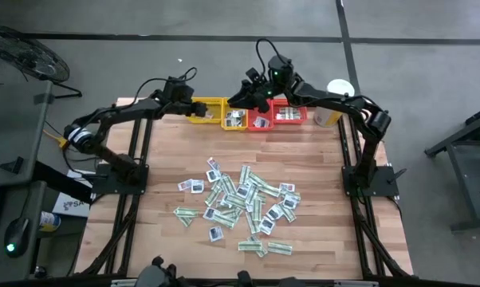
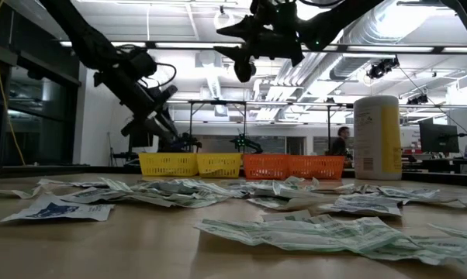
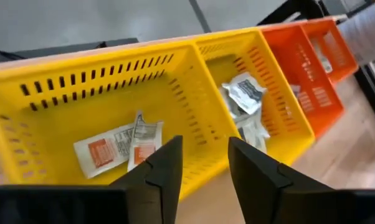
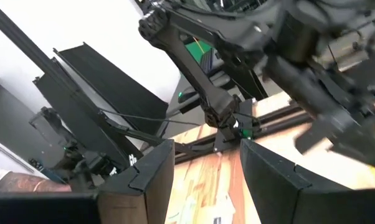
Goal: Pick & Place First Aid Supplies
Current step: Put the orange packet into the left yellow bin
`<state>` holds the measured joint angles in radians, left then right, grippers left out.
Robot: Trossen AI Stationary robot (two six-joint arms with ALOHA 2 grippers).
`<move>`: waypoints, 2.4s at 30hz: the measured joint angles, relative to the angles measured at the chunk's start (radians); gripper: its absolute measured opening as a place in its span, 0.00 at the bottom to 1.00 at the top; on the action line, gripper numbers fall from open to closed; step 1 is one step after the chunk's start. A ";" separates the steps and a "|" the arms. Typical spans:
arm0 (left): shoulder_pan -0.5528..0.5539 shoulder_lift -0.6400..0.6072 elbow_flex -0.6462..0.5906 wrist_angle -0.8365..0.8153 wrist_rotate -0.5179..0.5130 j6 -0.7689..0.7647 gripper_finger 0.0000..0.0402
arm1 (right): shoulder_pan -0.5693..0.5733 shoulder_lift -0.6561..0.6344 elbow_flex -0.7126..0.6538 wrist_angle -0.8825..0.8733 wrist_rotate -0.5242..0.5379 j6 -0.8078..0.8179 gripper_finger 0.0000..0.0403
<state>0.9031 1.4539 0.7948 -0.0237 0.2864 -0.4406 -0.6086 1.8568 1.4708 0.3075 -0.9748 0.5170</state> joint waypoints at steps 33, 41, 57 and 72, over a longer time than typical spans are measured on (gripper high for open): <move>-0.610 -0.211 -0.002 -0.530 -0.252 0.263 0.27 | 0.049 0.000 0.000 -0.057 0.105 -0.055 0.44; -0.649 -0.075 -0.002 -0.351 -0.261 0.686 0.27 | 0.049 0.000 0.000 -0.073 0.094 -0.081 0.44; -0.648 0.081 -0.002 -0.274 -0.175 0.968 0.27 | 0.049 0.001 0.000 -0.103 0.037 -0.099 0.44; -0.648 0.172 -0.001 -0.220 -0.199 0.995 0.27 | 0.049 0.001 0.000 -0.109 -0.009 -0.089 0.44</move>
<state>0.2556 1.6260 0.7937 -0.2434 0.0875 0.5547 -0.5598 1.8578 1.4708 0.1989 -0.9840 0.4282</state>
